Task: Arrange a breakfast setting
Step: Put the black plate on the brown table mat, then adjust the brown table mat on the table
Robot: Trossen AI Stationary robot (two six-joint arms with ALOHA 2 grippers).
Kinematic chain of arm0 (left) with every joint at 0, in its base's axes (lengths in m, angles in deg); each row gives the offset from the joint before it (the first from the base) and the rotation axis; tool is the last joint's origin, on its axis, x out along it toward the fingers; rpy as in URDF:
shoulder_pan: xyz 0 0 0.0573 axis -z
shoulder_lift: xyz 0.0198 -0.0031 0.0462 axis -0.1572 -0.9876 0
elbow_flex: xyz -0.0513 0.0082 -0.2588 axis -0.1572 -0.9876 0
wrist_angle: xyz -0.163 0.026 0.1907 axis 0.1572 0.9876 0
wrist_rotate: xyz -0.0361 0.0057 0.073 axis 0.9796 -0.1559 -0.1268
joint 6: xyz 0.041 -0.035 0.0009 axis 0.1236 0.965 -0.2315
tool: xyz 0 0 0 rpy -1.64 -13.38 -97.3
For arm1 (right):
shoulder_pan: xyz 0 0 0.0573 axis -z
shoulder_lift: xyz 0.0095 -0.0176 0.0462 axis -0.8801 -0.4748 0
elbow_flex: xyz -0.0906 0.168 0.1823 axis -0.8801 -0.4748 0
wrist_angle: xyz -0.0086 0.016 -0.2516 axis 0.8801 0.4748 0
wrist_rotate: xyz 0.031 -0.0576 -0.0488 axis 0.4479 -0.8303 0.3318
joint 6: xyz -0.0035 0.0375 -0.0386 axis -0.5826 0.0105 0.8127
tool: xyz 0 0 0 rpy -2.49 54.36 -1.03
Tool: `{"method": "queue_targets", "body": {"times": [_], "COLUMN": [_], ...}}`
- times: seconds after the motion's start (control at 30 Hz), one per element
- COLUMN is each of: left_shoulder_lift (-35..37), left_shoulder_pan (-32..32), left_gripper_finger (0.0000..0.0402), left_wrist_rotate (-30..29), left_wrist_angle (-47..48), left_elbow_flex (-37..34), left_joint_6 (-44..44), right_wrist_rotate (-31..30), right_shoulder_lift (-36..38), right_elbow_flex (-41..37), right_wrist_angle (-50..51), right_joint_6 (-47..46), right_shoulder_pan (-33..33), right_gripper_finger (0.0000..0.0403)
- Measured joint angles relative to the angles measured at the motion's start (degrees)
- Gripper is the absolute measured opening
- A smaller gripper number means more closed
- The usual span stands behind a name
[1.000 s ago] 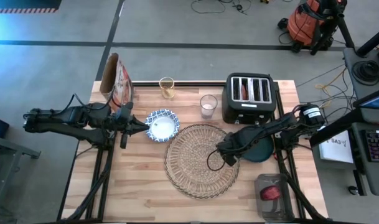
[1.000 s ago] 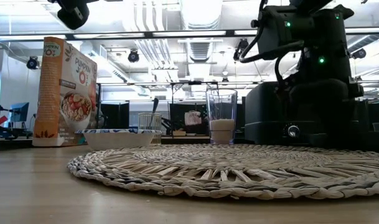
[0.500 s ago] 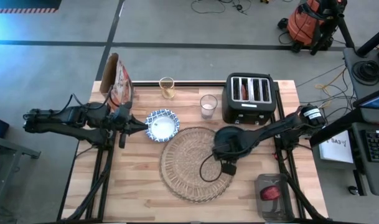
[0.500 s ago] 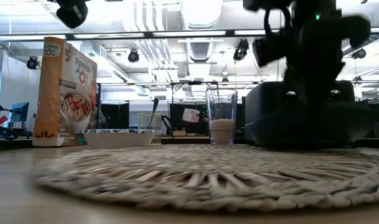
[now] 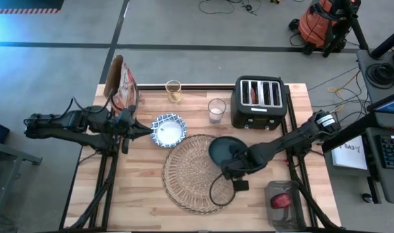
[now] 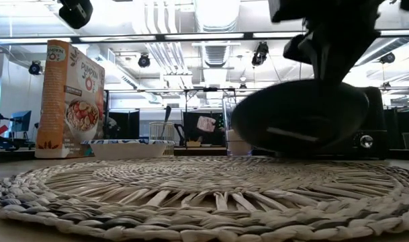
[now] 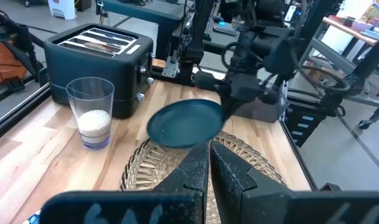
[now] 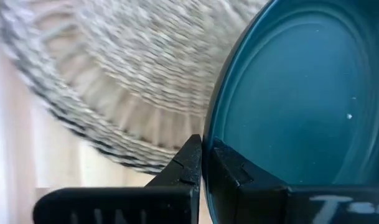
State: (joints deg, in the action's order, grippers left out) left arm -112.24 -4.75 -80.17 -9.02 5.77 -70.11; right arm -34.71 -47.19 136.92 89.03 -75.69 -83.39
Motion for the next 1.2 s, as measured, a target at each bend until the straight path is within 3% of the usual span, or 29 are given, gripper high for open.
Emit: {"method": "queue_targets", "body": {"times": [0.23, 0.4, 0.73, 1.2], "left_shoulder_lift": [0.04, 0.04, 0.0, -0.02], "left_shoulder_pan": [0.0, 0.0, 0.0, -0.02], "left_gripper_finger": [0.0, 0.0, 0.0, 0.0], "left_wrist_rotate": [-0.02, -0.02, -0.02, 0.0], "left_wrist_angle": [0.0, 0.02, 0.07, 0.06], "left_elbow_flex": [0.0, 0.0, 0.0, 0.0], "left_joint_6": [0.0, 0.0, 0.2, 0.22], "right_wrist_rotate": [4.62, 4.42, 5.86, 7.44], "right_shoulder_lift": [-1.01, -4.86, -10.49, -8.62], "right_elbow_flex": [-1.22, -1.06, -1.02, 5.03], "right_wrist_angle": [-7.82, -8.47, -14.78, -14.36], "right_joint_6": [2.24, 1.4, -5.37, -7.61], "right_shoulder_pan": [-3.16, -5.17, -6.12, -6.14], "right_gripper_finger": [0.0009, 0.0009, 0.0013, 0.0114]}}
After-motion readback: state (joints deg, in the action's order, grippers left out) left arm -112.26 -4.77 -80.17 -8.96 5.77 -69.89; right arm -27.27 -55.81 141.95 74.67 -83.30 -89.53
